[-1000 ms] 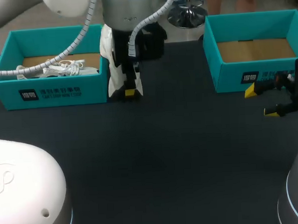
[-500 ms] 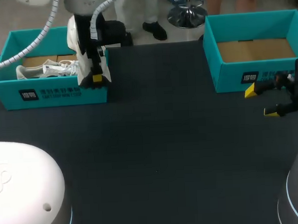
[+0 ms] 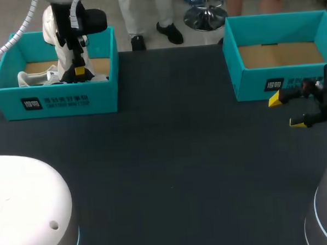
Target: Take the shoe out of the shoebox, open the shoe tongue, remove and reinsert the insole, then place the shoe into the shoebox
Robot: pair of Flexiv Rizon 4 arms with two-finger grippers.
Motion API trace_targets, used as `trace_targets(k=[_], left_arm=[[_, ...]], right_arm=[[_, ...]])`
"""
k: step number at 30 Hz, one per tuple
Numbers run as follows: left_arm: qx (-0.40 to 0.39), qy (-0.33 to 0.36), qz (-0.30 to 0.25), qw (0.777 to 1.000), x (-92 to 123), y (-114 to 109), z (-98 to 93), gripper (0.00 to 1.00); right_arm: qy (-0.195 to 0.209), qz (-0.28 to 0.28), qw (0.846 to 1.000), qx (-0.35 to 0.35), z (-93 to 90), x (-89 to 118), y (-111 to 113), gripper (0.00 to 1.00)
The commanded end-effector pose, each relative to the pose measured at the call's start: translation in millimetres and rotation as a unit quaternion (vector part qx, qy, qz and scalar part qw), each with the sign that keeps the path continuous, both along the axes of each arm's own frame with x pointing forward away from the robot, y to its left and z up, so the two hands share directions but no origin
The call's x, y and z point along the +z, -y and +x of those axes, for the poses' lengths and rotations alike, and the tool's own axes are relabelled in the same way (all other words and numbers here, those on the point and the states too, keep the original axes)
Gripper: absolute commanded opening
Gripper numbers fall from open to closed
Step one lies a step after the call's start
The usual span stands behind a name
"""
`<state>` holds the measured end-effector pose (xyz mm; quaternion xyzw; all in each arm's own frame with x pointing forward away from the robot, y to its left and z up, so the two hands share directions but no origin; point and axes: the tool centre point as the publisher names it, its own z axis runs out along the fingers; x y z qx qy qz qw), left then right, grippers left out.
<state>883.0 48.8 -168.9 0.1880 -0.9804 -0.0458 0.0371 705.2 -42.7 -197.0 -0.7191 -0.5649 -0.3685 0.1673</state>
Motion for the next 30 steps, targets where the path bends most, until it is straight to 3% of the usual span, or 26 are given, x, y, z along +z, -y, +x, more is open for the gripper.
trace_targets(k=[1,19,30], left_arm=[[0.014,-0.006,-0.001,1.000,0.0,-16.3,16.5,0.00],[0.063,-0.012,-0.005,0.998,-9.1,-79.1,77.1,0.00],[0.068,-0.012,-0.005,0.998,-18.7,-96.9,102.0,0.00]], right_arm=[[0.000,-0.001,1.000,-0.001,-0.8,-0.1,-0.2,1.00],[0.000,-0.001,1.000,-0.001,-0.8,-0.1,-0.2,1.00],[0.000,-0.001,1.000,-0.001,-0.8,-0.1,-0.2,1.00]])
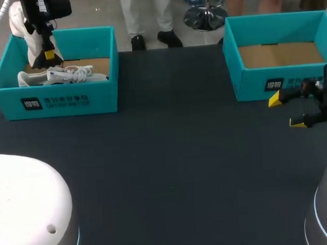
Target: Take the shoe out of the shoebox, open the shoe tongue, remove and reinsert the insole, then place the shoe into the shoebox
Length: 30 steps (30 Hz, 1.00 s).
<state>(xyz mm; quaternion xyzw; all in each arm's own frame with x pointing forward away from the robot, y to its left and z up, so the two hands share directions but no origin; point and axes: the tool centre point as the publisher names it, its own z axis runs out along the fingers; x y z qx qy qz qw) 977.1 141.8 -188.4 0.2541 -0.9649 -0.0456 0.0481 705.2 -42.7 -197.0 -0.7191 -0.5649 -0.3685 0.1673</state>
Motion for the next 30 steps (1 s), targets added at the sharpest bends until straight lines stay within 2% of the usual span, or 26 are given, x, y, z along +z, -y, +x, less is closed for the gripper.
trace_targets(k=[1,20,30], left_arm=[[0.000,0.000,-0.007,1.000,1.2,-5.5,9.5,0.00],[-0.007,0.016,-0.002,1.000,-8.5,-38.1,58.8,0.00],[0.017,0.017,-0.007,1.000,-12.8,-55.9,88.9,0.00]], right_arm=[[0.000,-0.001,1.000,-0.001,-0.8,-0.1,-0.2,1.00],[0.000,-0.001,1.000,-0.001,-0.8,-0.1,-0.2,1.00],[0.000,-0.001,1.000,-0.001,-0.8,-0.1,-0.2,1.00]])
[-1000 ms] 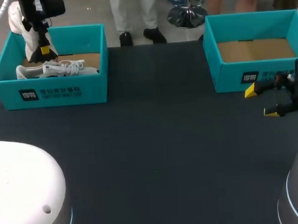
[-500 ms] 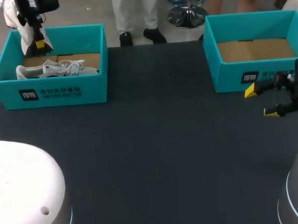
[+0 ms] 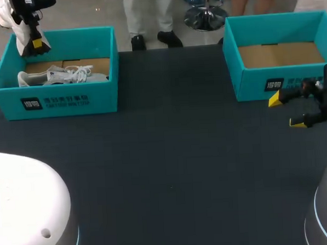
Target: Take the shoe out of the shoebox, open the shoe tongue, remove and reinsert the insole, then place the shoe into the shoebox
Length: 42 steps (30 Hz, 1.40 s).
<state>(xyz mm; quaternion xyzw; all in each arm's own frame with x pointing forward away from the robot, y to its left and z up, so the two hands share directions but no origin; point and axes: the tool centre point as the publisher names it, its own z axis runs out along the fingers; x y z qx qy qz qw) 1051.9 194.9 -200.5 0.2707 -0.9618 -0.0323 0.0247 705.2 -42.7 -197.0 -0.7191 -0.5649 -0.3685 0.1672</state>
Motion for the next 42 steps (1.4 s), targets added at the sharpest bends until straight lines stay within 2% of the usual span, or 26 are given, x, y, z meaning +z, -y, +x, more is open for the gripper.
trace_targets(k=[1,26,27,29,30,32,35,42], left_arm=[[0.005,-0.010,-0.002,1.000,-1.2,-4.0,16.8,0.00],[0.017,-0.014,0.005,1.000,-4.6,-2.9,19.1,0.00],[-0.029,-0.008,0.004,1.000,-2.4,-2.4,15.6,0.00],[-0.051,0.004,0.022,0.998,0.6,-3.3,13.5,0.00],[-0.090,0.001,0.026,0.996,2.9,-4.7,12.8,0.00],[-0.133,0.002,0.048,0.990,5.5,-8.4,15.1,0.00],[-0.185,-0.001,0.051,0.981,8.3,-15.1,18.2,0.00],[-0.243,-0.005,0.044,0.969,8.0,-28.7,23.8,0.00]], right_arm=[[0.000,-0.001,1.000,-0.001,-0.8,-0.1,-0.3,1.00],[0.000,-0.001,1.000,-0.001,-0.8,-0.1,-0.3,1.00],[0.000,-0.001,1.000,-0.001,-0.8,-0.1,-0.3,1.00],[0.000,-0.001,1.000,-0.001,-0.8,-0.1,-0.3,1.00],[0.000,-0.001,1.000,-0.001,-0.8,-0.1,-0.3,1.00],[0.000,-0.001,1.000,-0.001,-0.8,-0.1,-0.3,1.00],[0.000,-0.001,1.000,-0.001,-0.8,-0.1,-0.3,1.00],[0.000,-0.001,1.000,-0.001,-0.8,-0.1,-0.3,1.00]])
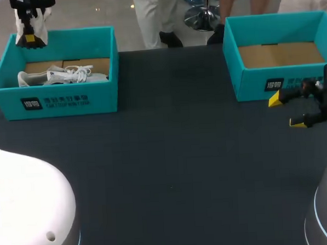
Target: Take the shoe out of the shoebox, open the shoe tongue, remove and reinsert the insole, then place the shoe into the shoebox
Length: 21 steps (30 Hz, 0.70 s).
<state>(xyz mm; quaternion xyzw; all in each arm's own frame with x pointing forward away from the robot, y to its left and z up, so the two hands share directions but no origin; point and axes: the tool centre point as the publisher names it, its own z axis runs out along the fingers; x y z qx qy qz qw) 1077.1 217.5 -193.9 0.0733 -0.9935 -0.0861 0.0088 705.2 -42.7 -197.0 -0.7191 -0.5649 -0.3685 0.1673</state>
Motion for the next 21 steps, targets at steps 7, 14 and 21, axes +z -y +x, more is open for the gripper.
trace_targets(k=[7,14,21], left_arm=[[-0.101,-0.006,-0.059,0.993,2.3,-29.1,9.5,0.00],[-0.144,-0.039,-0.036,0.988,7.8,-42.4,22.4,0.00],[-0.240,-0.057,-0.015,0.969,4.6,-43.0,27.0,0.00]], right_arm=[[0.000,-0.001,1.000,-0.001,-0.8,-0.1,-0.2,1.00],[0.000,-0.001,1.000,-0.001,-0.8,-0.1,-0.2,1.00],[0.000,-0.001,1.000,-0.001,-0.8,-0.1,-0.2,1.00]])
